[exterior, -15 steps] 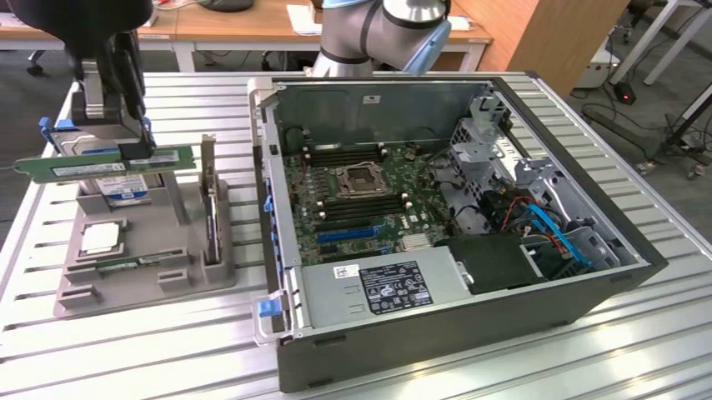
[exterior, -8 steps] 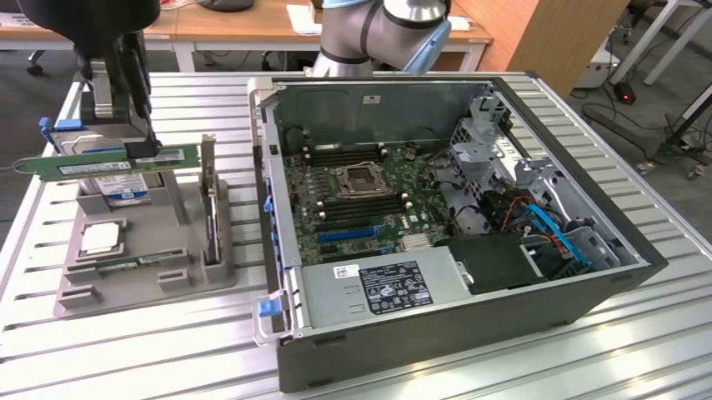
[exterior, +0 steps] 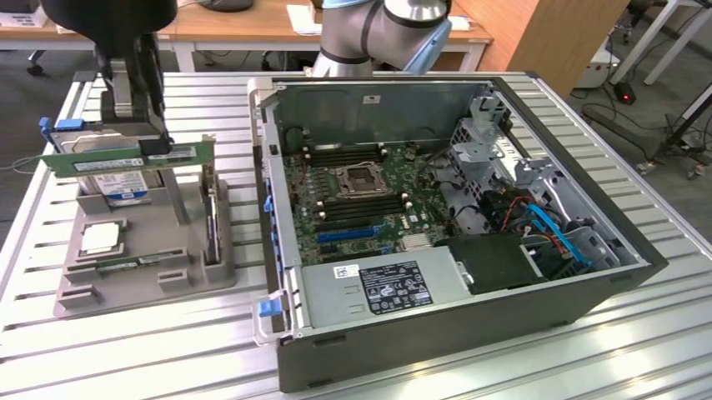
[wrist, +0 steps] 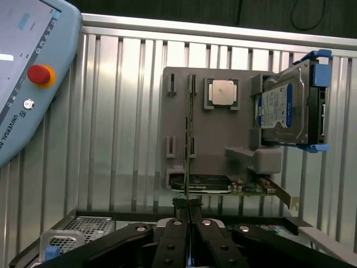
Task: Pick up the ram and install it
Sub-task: 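Pick up the ram and move it above insertion slot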
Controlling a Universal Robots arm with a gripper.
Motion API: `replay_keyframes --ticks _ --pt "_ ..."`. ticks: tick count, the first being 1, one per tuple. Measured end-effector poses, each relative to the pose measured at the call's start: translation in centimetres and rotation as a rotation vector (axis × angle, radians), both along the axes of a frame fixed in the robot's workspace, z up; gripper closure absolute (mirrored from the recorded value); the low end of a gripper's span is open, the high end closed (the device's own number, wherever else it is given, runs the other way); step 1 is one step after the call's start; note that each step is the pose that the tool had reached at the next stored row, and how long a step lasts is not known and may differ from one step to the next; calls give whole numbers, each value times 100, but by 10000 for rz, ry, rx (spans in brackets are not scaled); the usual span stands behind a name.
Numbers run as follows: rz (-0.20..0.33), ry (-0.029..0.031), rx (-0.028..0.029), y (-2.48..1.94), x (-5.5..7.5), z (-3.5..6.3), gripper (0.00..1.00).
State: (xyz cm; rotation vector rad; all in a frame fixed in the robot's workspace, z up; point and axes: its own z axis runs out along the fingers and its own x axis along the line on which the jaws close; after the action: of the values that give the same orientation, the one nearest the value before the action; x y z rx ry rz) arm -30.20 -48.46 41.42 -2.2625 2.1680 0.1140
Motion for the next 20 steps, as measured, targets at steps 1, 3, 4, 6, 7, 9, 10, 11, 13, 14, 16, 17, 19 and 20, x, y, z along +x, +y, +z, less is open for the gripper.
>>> replay_keyframes --ticks 1,3,4,6,7,9,10,11,13,14,16,17,19,20 --pt "4 0 19 0 14 0 89" --pt "12 0 57 0 39 0 89" --pt "16 0 76 0 52 0 89" --pt "24 0 110 0 75 0 89" --pt "28 -1 126 0 85 0 89" --pt "36 0 158 1 104 0 89" --pt "39 0 174 1 114 0 89" --pt "43 0 190 1 124 0 89" --pt "50 0 222 2 146 0 89" --pt "53 0 235 2 161 0 89" --pt "59 -1 261 2 198 0 89" --pt "63 -1 273 2 218 0 89" --pt "70 0 299 2 258 0 89" --pt "74 0 312 2 277 0 89"
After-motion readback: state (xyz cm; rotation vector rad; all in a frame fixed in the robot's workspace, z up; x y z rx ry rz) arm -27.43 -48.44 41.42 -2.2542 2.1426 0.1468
